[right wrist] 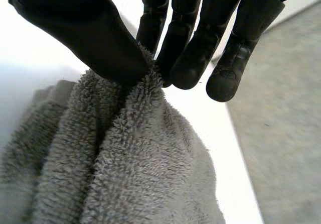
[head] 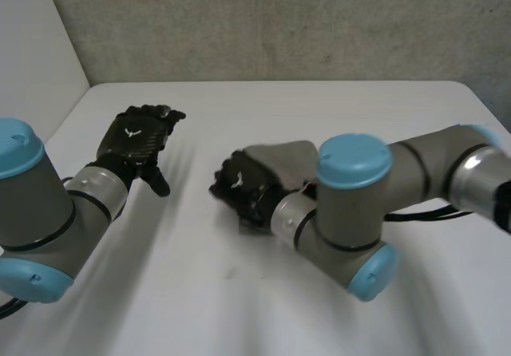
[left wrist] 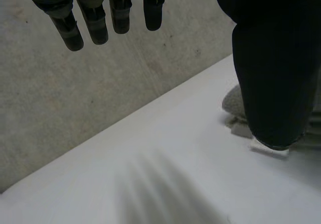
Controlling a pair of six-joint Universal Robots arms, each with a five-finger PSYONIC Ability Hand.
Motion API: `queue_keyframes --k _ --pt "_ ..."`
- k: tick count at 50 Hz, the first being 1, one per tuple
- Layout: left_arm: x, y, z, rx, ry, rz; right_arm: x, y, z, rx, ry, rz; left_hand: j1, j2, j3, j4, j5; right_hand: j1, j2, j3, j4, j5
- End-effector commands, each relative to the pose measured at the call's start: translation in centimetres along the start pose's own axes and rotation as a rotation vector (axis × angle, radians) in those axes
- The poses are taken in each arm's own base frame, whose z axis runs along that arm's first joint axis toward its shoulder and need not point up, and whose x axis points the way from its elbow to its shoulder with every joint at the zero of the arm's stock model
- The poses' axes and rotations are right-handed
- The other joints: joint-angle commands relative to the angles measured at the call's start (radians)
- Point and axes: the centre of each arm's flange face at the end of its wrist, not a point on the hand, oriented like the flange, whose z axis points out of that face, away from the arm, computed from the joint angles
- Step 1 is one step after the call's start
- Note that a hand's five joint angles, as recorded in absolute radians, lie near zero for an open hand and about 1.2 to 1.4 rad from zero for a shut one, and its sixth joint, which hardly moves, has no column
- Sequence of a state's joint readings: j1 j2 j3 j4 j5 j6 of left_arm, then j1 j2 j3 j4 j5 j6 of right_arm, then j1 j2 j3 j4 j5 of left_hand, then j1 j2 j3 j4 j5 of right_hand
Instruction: Fold the towel.
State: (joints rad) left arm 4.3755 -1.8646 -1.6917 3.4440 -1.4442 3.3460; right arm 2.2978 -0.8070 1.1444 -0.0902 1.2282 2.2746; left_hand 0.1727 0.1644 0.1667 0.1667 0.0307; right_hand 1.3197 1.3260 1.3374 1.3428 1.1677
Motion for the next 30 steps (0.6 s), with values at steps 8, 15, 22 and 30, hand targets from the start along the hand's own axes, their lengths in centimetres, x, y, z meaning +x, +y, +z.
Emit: queue_keyframes --k 8,15,22,30 --pt "1.6 -3.0 0.7 0.098 0.042 -0.013 7.1 0.0 -3.0 -0.074 0.233 0.329 0.008 0.017 0.014 0.015 -0.024 -1.145 -1.151 -1.163 -1.168 -1.168" --pt "4.2 -4.5 2.0 0.141 0.068 -0.054 11.3 2.7 -5.8 -0.107 0.364 0.641 0.011 0.020 0.017 0.017 -0.021 -1.145 -1.151 -1.163 -1.168 -1.168" --pt "9.1 -4.1 3.8 0.073 0.158 -0.086 12.8 5.8 -7.2 -0.210 0.390 0.770 0.008 0.017 0.014 0.015 -0.024 -1.145 -1.151 -1.163 -1.168 -1.168" --pt "11.5 -0.4 6.3 -0.045 0.202 -0.109 11.6 7.6 -5.5 -0.245 0.357 0.783 0.006 0.014 0.012 0.012 -0.027 -1.145 -1.151 -1.163 -1.168 -1.168"
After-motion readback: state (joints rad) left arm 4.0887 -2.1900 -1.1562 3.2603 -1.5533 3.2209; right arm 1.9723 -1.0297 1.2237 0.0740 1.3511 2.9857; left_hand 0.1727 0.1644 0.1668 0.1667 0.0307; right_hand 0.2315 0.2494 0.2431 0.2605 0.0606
